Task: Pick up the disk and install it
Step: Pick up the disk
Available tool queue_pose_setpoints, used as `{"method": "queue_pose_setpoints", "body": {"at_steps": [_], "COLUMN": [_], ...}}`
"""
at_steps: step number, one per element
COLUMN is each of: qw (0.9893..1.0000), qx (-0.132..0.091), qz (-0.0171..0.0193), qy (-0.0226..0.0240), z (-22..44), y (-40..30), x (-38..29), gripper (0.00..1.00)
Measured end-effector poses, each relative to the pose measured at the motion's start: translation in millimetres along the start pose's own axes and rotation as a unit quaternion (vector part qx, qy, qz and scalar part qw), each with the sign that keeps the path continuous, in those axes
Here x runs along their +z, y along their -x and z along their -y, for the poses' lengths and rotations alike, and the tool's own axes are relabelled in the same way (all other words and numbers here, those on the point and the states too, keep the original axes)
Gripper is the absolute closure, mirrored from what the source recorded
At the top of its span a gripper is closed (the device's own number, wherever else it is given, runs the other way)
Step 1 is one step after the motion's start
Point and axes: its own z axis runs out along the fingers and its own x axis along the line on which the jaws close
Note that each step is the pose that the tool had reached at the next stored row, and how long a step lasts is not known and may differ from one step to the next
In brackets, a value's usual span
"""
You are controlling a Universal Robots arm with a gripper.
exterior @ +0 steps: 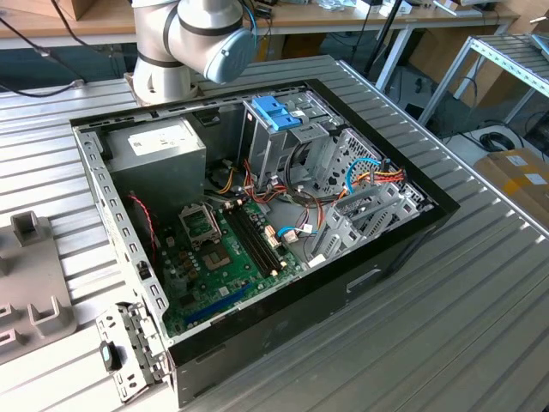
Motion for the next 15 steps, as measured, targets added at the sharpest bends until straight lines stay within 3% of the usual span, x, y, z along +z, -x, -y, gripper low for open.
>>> {"method": "queue_pose_setpoints", "body": {"at_steps": [15], "qw": [1.0000], "qx": [0.000], "qz": [0.0002], "qy": [0.0000], "z": [-3.4], "y": [-0.4], "x": [14.5], "gripper": [0.52]}}
